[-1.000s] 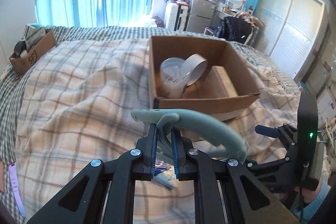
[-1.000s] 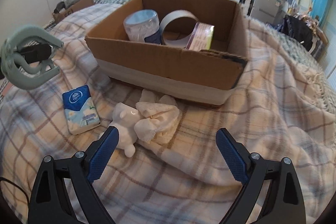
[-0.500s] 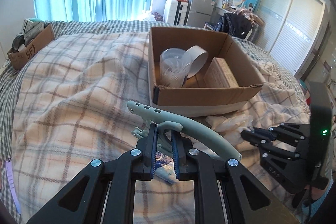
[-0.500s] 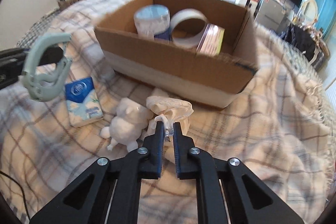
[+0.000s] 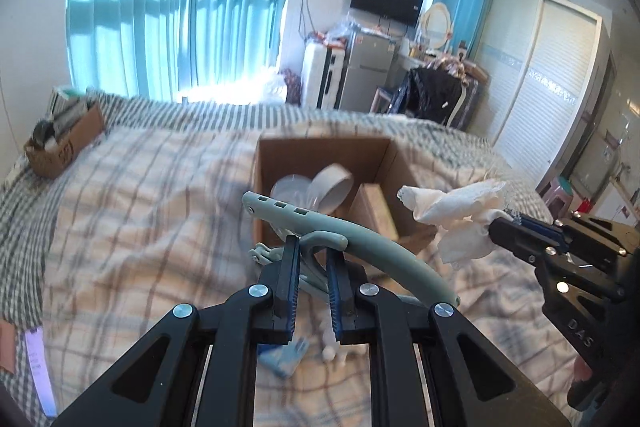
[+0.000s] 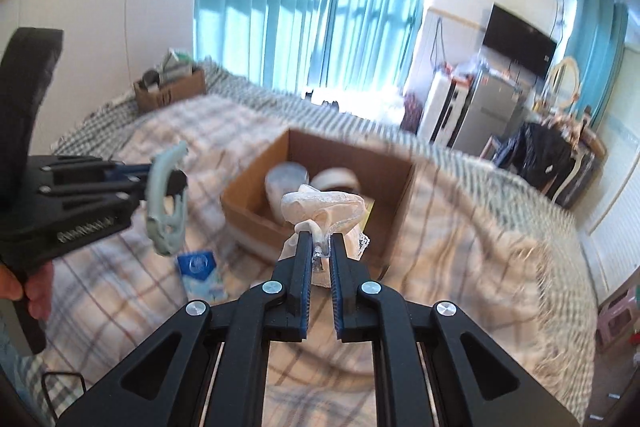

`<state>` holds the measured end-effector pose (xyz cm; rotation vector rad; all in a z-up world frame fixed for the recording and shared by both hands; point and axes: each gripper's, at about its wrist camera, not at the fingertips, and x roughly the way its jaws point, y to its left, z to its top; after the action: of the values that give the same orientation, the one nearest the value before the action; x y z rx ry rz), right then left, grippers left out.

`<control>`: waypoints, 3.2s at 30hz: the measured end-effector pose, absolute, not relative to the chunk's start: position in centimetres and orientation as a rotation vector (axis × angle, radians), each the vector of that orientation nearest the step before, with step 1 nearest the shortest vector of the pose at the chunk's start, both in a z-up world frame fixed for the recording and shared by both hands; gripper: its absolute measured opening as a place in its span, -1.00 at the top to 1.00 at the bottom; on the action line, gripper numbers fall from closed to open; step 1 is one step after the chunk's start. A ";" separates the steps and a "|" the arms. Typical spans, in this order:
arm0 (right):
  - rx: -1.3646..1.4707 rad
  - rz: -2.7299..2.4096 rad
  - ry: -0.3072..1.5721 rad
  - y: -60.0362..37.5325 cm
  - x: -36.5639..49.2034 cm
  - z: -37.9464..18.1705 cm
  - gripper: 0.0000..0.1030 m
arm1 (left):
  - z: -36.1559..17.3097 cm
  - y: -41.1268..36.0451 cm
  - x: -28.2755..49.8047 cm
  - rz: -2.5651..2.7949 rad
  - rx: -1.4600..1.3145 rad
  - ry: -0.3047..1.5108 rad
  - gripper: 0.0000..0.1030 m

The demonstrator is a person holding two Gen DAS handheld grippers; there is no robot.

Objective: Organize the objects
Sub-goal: 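Lift the hanger with left tool while right tool grasps the white cloth, then release the hanger and white cloth into the cardboard box with both tools, then grasp the blue tissue pack with left tool while right tool grasps the white figurine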

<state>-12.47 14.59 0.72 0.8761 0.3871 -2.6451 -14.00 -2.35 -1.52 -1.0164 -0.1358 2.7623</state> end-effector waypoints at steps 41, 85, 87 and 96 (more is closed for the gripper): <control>0.931 -2.714 0.284 17.4 -28.9 -1.8 -0.07 | -5.3 1.0 -28.9 2.692 -1.195 -0.079 -0.18; 0.965 -2.756 0.107 18.7 -16.9 -6.3 -0.99 | -8.8 -3.7 -15.6 2.984 -1.121 -0.078 -1.00; 0.987 -2.753 0.093 19.0 -16.7 -7.4 -0.99 | -10.8 -3.1 -15.6 2.944 -1.185 -0.076 -1.00; 1.122 -2.726 0.103 19.3 -17.1 -11.0 -0.99 | -17.0 -2.2 -16.2 2.880 -1.493 -0.002 -1.00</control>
<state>-17.08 19.35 -11.01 1.1216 0.1034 -2.7256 -16.16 -2.17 -16.96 -1.4927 -0.0018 2.8801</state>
